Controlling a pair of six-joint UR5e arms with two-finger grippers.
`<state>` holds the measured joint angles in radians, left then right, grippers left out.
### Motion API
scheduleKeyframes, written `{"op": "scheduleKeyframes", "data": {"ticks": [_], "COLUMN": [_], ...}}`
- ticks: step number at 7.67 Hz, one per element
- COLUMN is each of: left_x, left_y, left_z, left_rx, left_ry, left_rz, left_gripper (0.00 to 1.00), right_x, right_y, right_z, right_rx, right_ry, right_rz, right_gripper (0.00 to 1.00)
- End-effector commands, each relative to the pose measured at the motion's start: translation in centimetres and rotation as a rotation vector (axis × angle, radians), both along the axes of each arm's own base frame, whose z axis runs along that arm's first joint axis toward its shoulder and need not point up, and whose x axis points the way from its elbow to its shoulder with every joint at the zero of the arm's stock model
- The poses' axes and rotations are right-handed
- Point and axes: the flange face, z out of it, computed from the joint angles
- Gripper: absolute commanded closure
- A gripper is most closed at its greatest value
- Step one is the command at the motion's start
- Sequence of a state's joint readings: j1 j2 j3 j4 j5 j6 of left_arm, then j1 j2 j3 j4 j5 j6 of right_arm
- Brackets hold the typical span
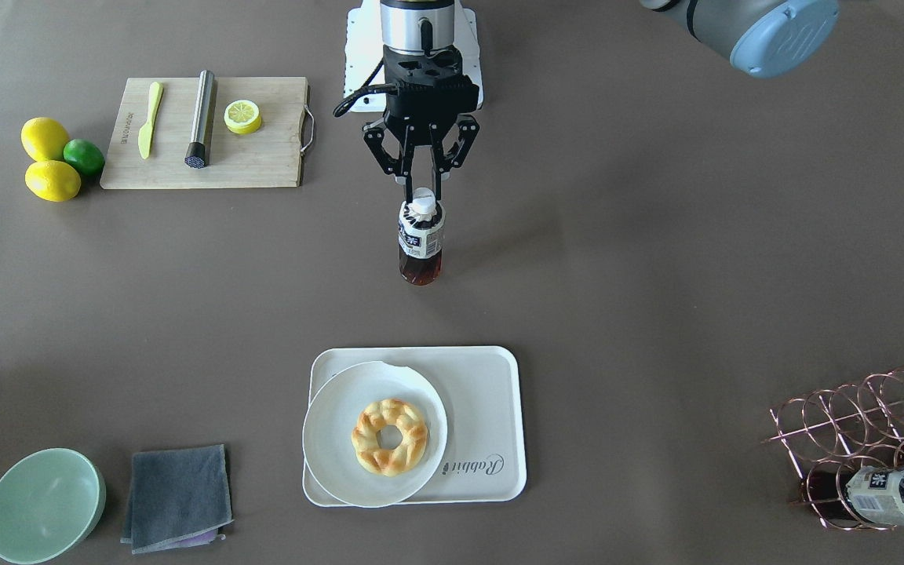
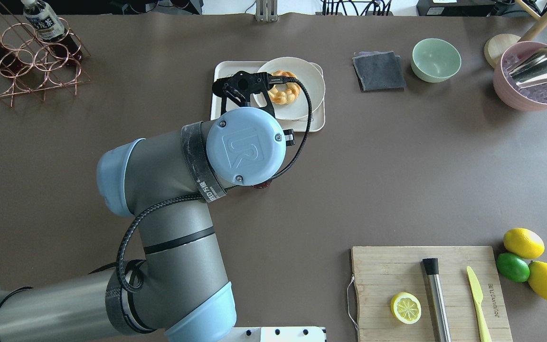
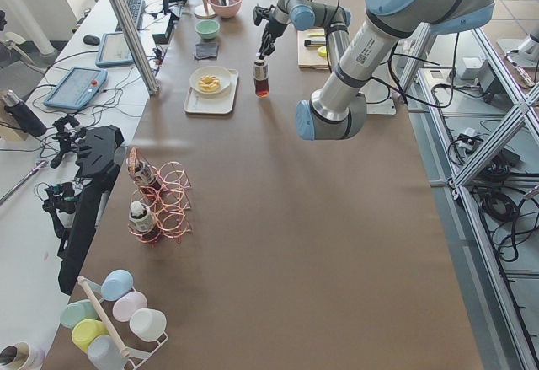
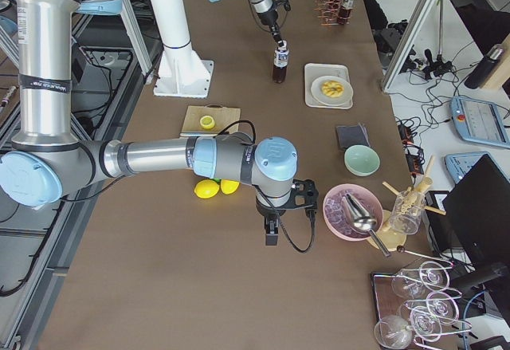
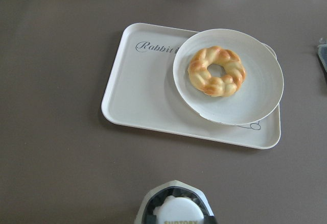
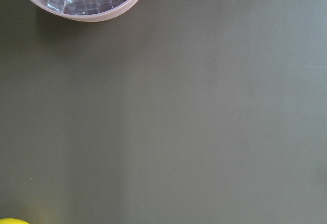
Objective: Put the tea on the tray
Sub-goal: 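Carry the bottle near the white tray and lower it onto the table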
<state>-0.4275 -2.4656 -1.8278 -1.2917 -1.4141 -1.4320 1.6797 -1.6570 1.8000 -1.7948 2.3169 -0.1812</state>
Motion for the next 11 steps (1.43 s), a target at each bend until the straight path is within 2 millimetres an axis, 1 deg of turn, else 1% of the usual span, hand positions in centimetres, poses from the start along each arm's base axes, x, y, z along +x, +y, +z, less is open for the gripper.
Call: {"op": "scheduleKeyframes", "data": {"ticks": [1,2,3,4,5,6,8,9,10,11], "left_x": [0.5,0.6,0.6,0.5,0.5,0.8,0.5,-0.1,-2.2,-4.6], "left_y": [0.6,0.5,0.5,0.5,0.5,0.7,0.9,1.1,0.6,-0.3], "left_z": [0.1,0.7,1.0,1.0,1.1,1.1,0.8,0.4,-0.1,1.1], "left_rx": [0.011,0.008,0.007,0.01,0.018,0.018,0.025,0.053,0.101,0.128], "left_ry": [-0.007,-0.017,-0.02,-0.019,-0.024,-0.026,-0.019,-0.024,-0.027,-0.05], "left_rz": [-0.002,-0.001,-0.003,-0.006,-0.015,-0.01,-0.006,0.018,0.036,0.043], "left_gripper": [1.0,0.77,0.66,0.56,0.28,0.04,0.03,0.03,0.03,0.03], "right_x": [0.1,0.2,0.2,0.3,0.4,0.4,0.3,0.4,0.3,0.3], "right_y": [0.1,0.2,0.3,0.4,0.4,0.4,0.3,0.0,-0.3,-0.5], "right_z": [0.1,0.2,0.3,0.4,0.4,0.4,0.1,-0.2,-0.5,-0.8], "right_rx": [0.001,-0.002,-0.003,-0.005,-0.005,-0.005,-0.002,0.003,0.004,0.003], "right_ry": [-0.001,-0.001,-0.002,-0.002,-0.002,-0.002,-0.004,-0.007,-0.023,-0.025], "right_rz": [-0.002,0.001,0.001,0.004,0.006,0.006,0.009,0.01,0.016,0.017], "right_gripper": [0.0,0.0,0.0,0.0,0.0,0.0,0.0,0.0,0.0,0.0]}}
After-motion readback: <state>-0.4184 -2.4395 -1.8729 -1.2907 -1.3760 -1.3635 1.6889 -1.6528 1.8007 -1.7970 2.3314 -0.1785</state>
